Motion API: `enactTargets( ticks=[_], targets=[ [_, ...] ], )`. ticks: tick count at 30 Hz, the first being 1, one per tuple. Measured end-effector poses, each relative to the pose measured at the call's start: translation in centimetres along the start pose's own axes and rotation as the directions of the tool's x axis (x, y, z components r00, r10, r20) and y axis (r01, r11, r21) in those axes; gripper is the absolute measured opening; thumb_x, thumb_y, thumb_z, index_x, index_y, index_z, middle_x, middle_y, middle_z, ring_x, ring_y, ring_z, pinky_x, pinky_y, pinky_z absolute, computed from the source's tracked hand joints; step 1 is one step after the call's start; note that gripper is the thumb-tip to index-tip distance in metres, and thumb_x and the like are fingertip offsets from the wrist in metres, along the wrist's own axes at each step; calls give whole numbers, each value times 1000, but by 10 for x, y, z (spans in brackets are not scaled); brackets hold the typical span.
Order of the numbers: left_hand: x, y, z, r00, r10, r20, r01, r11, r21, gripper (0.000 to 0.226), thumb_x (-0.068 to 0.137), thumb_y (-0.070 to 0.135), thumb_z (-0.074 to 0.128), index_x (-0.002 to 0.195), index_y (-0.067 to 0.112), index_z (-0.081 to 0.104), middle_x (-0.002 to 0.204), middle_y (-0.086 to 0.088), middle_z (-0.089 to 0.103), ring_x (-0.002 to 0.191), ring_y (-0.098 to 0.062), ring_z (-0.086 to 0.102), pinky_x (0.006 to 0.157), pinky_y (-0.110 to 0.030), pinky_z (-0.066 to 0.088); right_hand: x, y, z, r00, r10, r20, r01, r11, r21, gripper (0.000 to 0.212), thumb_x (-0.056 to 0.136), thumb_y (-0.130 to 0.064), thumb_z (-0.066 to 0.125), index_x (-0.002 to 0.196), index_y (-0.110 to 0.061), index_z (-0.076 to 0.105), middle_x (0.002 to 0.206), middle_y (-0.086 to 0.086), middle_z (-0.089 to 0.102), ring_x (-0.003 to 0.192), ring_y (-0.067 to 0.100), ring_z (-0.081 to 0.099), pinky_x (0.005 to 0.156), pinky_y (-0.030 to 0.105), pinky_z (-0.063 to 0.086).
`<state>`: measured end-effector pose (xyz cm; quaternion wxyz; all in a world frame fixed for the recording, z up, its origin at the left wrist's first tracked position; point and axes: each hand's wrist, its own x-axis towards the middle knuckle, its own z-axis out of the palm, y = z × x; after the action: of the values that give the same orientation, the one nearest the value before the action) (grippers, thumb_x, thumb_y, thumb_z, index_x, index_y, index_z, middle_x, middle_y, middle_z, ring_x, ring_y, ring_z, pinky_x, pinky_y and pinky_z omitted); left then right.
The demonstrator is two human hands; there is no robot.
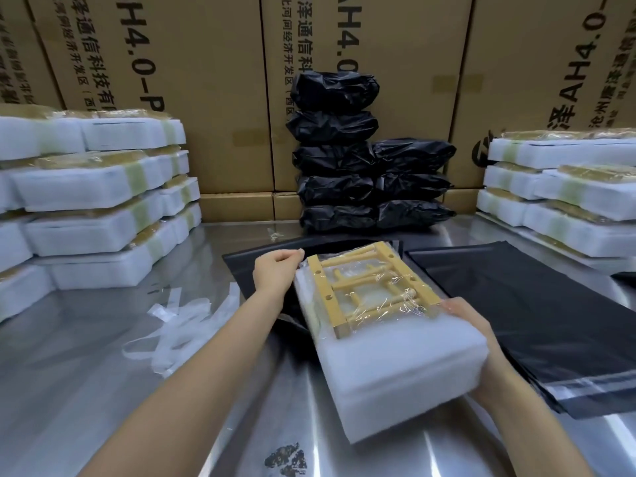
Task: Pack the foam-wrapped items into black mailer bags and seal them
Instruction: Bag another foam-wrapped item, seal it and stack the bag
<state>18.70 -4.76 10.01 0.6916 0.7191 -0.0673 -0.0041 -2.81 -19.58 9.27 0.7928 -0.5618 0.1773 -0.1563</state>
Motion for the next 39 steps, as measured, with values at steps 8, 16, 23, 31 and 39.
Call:
enactTargets(
  ticks=[8,16,23,31,39],
  targets=[
    [-10,17,-5,938,265,224,-310,930,198,4,83,23,71,84,22,75,86,7,73,83,-3,63,71,-14,47,-3,4,-11,990,137,-46,-132,986,101,44,87,-14,46,44,-19,42,43,-1,33,31,13,34,37,9,29],
    [-32,26,-31,709,587,390,-694,481,536,8,84,24,70,88,24,77,78,14,68,72,-3,61,70,-22,49,-5,8,-5,993,109,42,-115,978,173,25,59,-25,57,38,-23,43,40,-6,36,33,12,38,37,15,31],
    [-40,53,-13,708,404,579,-705,447,550,11,85,25,66,90,27,76,68,16,65,66,0,58,66,-19,44,-2,6,-5,995,100,26,-102,986,133,27,60,-27,58,38,-22,44,40,-4,38,34,13,41,35,20,33],
    [-66,66,38,598,387,702,-801,322,504,19,88,24,59,92,20,76,85,11,72,83,-7,64,80,-29,52,4,13,-8,994,110,23,-112,987,111,41,85,-18,48,44,-22,46,44,-4,39,38,11,40,38,17,33],
    [-69,73,5,574,394,718,-813,382,439,19,90,27,62,106,24,73,87,20,70,75,11,58,71,-6,44,4,11,-9,990,-10,142,-22,974,224,26,69,-31,57,45,-21,62,49,-5,55,44,11,55,43,20,44]
  ],
)
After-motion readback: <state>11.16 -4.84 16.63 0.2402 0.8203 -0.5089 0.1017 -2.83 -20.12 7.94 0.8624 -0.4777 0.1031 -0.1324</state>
